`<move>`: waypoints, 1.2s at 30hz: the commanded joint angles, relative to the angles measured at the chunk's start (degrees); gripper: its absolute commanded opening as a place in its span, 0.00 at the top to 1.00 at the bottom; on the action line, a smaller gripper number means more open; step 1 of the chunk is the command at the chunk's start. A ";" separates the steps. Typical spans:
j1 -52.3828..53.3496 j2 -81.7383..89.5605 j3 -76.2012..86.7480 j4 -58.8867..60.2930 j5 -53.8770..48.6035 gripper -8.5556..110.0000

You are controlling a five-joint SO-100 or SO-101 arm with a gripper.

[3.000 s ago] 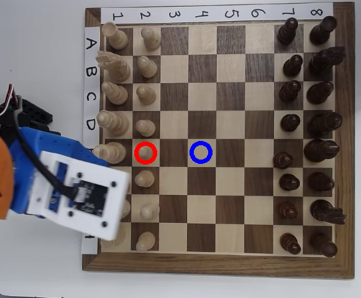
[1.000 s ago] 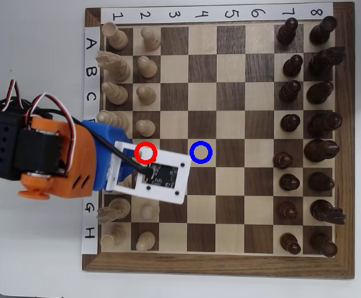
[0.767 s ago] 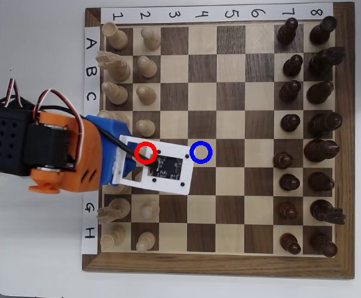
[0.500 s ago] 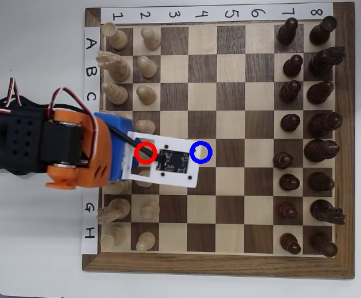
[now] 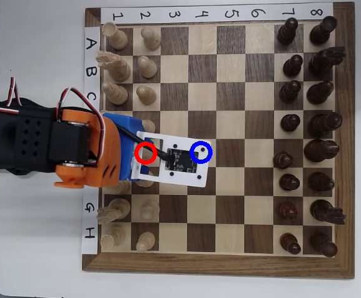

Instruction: Move the piece to destination

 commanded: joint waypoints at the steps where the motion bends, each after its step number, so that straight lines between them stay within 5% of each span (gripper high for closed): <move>1: -0.18 -0.35 0.44 -3.08 -1.23 0.79; 36: -2.02 -6.06 3.87 -5.80 1.23 0.81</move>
